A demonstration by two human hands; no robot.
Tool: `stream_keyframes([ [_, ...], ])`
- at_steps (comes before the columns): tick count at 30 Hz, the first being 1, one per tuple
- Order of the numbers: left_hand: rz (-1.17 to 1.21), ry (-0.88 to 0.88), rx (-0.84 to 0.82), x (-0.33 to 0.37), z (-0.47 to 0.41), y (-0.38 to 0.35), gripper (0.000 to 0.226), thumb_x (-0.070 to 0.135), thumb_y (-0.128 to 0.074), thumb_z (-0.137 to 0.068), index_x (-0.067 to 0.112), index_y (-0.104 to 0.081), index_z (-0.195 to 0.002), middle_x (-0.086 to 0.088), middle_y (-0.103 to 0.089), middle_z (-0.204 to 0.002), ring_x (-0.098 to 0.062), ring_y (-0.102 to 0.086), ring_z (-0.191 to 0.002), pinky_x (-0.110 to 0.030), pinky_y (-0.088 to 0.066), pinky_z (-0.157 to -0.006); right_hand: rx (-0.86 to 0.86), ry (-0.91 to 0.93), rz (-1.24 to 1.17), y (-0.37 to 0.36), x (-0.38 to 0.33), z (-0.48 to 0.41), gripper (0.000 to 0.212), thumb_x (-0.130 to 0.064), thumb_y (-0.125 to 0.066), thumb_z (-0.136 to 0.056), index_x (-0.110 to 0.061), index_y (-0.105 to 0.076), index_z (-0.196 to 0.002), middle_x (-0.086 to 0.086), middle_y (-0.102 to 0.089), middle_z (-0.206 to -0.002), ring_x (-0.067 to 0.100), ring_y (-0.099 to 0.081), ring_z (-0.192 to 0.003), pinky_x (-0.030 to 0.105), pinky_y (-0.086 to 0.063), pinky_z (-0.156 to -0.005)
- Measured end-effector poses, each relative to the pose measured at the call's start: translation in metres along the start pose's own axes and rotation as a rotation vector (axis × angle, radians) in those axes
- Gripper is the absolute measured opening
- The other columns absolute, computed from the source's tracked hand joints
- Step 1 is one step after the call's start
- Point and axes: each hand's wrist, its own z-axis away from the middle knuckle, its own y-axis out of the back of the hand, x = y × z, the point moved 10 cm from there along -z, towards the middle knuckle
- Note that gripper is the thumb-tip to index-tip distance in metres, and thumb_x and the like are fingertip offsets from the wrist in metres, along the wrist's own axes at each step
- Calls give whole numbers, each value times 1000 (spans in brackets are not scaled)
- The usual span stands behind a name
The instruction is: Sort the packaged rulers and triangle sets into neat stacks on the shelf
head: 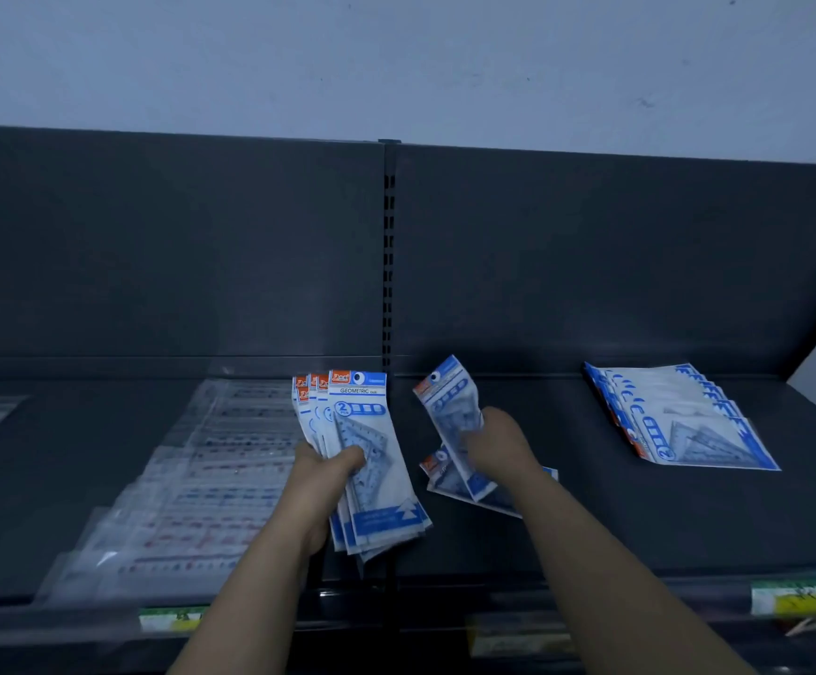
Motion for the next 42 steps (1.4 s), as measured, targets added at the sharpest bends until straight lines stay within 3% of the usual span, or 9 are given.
stream_keyframes([
  [4, 72, -35, -17, 6, 3, -16, 39, 12, -65, -87, 10, -49, -123, -14, -68, -111, -32, -69, -93, -44, -57, -77, -136, 19, -461, -10, -17, 23, 11, -13, -60, -90, -6, -62, -98, 15, -69, -97, 25, -67, -82, 38, -55, -73],
  [9, -13, -160, -103, 23, 16, -42, 30, 2, -75, -78, 10, -64, -104, -10, -75, -96, -24, -73, -81, -36, -59, -68, -160, 57, -399, -19, -24, 33, 25, -30, -68, -85, -7, -66, -97, 5, -70, -87, 18, -65, -77, 30, -51, -67],
  [12, 5, -144, -78, 24, 15, -29, 29, 0, -74, -79, 10, -63, -105, -11, -74, -98, -26, -72, -83, -37, -58, -71, -10, 103, 262, 22, -2, 23, 55, -42, -68, -82, -14, -52, -127, 6, -56, -119, 22, -52, -111, 32, -43, -91],
  [15, -8, -117, -53, 24, 14, -16, 24, 1, -71, -82, 12, -63, -102, -11, -73, -97, -29, -70, -86, -43, -56, -79, -157, 11, 633, 26, 26, 27, 84, -48, -75, -71, -16, -37, -138, 8, -41, -138, 29, -37, -129, 37, -37, -104],
  [19, -65, -91, -42, 18, 13, -13, 37, 3, -73, -79, 9, -59, -112, -11, -71, -101, -29, -69, -89, -42, -56, -80, -182, -58, 314, 25, 38, 23, 47, -33, -75, -74, -6, -61, -111, 10, -66, -107, 22, -64, -94, 33, -51, -78],
  [25, -81, -108, -86, 7, 15, -44, 76, 33, -84, -57, 12, -48, -121, -13, -68, -112, -29, -69, -96, -52, -56, -85, -269, -90, -562, 15, 14, 38, 14, -16, -59, -93, -6, -69, -97, 10, -73, -86, 18, -68, -69, 26, -54, -61],
  [31, 166, -93, -270, 13, 33, -103, 42, 21, -58, -95, 15, -36, -132, -7, -62, -123, -24, -66, -105, -40, -54, -87, -284, -27, -567, -2, 4, 43, 42, -31, -71, -85, -6, -55, -115, 10, -70, -107, 21, -69, -91, 35, -57, -79],
  [38, 300, -39, -333, 10, 45, -135, 36, 35, -48, -99, 27, -38, -133, -6, -64, -122, -24, -67, -105, -45, -54, -89, -412, 83, -645, 9, -12, 45, 36, -20, -73, -82, -10, -65, -115, 11, -72, -109, 28, -69, -99, 40, -55, -89],
  [42, 252, -202, -280, 32, 39, -127, 46, 13, -58, -93, 21, -39, -134, -5, -64, -123, -16, -67, -102, -26, -56, -78, -378, 203, -434, 41, -27, 42, 45, -13, -83, -71, -16, -65, -112, 2, -74, -104, 20, -71, -95, 34, -56, -84],
])
